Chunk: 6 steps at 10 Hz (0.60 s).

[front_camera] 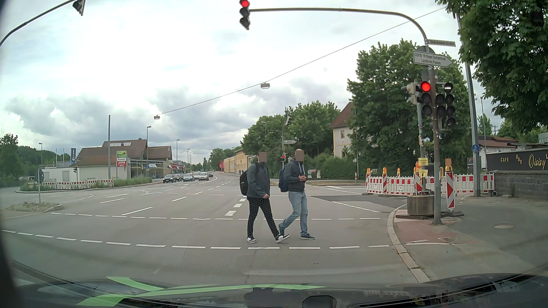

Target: Follow the waypoints while adhering to traffic rules and regulations

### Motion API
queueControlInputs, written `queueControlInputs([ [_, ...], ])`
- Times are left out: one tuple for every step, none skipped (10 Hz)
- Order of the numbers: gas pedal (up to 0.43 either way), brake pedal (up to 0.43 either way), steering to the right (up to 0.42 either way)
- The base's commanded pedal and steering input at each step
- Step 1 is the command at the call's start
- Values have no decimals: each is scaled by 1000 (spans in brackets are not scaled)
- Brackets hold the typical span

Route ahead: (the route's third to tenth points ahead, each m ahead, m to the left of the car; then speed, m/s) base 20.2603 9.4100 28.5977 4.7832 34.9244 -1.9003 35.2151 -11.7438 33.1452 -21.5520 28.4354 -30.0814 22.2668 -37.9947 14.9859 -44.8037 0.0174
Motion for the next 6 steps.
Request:
queueControlInputs([
  [0, 207, -3],
  [0, 207, -3],
  [0, 207, -3],
  [0, 207, -3],
  [0, 207, -3],
  [0, 207, -3],
])
